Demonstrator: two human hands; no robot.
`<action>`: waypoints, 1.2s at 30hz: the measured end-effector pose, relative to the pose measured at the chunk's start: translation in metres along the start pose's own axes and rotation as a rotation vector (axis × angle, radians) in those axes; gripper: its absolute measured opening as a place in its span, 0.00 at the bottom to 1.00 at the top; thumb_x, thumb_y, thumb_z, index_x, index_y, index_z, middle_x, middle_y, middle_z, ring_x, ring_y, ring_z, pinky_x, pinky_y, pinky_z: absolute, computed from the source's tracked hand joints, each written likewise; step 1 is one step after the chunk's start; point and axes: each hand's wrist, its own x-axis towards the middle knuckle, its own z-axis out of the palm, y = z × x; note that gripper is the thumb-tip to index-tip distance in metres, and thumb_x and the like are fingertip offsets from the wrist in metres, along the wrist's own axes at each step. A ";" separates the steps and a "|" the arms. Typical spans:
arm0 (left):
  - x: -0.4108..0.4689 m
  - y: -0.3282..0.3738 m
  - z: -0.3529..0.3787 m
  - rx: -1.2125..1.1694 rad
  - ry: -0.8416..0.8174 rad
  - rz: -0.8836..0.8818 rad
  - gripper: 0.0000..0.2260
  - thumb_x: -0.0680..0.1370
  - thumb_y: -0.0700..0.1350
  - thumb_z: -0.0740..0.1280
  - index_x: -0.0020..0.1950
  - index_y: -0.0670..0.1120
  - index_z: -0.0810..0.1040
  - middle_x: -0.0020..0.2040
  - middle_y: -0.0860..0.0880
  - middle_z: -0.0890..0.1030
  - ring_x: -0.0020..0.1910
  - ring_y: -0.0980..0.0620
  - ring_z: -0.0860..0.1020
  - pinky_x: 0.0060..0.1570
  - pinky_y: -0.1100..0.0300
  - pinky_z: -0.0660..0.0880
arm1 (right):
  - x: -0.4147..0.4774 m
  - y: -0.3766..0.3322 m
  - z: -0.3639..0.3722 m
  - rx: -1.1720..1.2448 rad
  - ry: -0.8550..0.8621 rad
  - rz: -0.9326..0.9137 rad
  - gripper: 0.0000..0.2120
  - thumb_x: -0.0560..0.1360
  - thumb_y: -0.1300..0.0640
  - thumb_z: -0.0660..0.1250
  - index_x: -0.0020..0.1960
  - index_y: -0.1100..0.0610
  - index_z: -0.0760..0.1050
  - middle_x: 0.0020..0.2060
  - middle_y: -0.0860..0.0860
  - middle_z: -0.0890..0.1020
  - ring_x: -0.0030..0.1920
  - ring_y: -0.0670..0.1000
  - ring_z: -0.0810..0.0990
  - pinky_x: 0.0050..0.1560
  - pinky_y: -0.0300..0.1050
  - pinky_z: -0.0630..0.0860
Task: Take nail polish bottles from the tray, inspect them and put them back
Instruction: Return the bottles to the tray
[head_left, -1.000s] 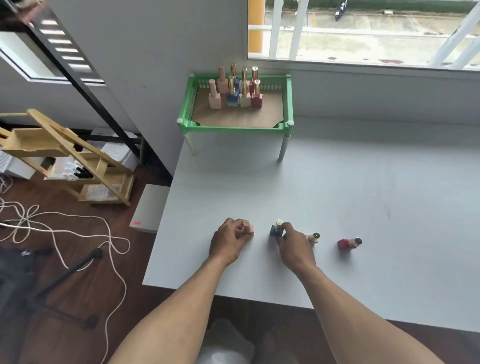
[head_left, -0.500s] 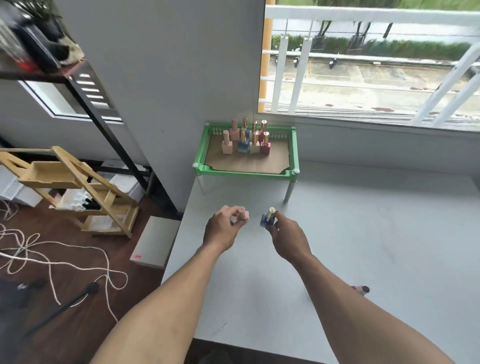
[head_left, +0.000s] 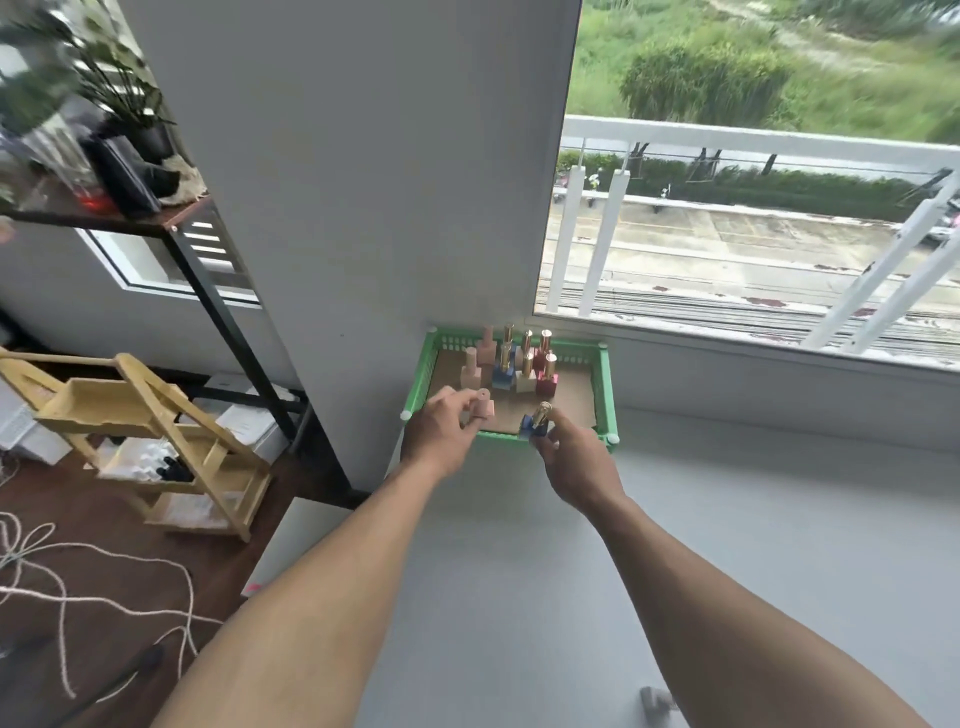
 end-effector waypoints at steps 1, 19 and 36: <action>0.006 0.000 -0.002 0.016 0.002 -0.001 0.11 0.77 0.53 0.68 0.58 0.53 0.80 0.48 0.51 0.77 0.42 0.49 0.75 0.37 0.59 0.68 | 0.007 -0.002 0.000 -0.005 0.004 -0.004 0.09 0.79 0.52 0.61 0.58 0.50 0.72 0.49 0.52 0.82 0.49 0.60 0.79 0.45 0.52 0.76; 0.063 -0.024 0.019 0.054 -0.133 -0.098 0.08 0.75 0.48 0.71 0.51 0.47 0.80 0.46 0.46 0.78 0.45 0.45 0.77 0.41 0.58 0.70 | 0.079 -0.002 0.038 -0.074 -0.039 0.006 0.10 0.77 0.56 0.66 0.57 0.57 0.75 0.49 0.55 0.82 0.49 0.59 0.78 0.42 0.45 0.68; 0.066 -0.030 0.019 -0.063 -0.087 -0.220 0.14 0.73 0.46 0.74 0.48 0.49 0.69 0.49 0.50 0.83 0.47 0.46 0.81 0.42 0.58 0.74 | 0.096 -0.003 0.061 -0.039 0.007 0.038 0.09 0.78 0.57 0.63 0.57 0.56 0.76 0.50 0.54 0.82 0.50 0.57 0.78 0.43 0.45 0.68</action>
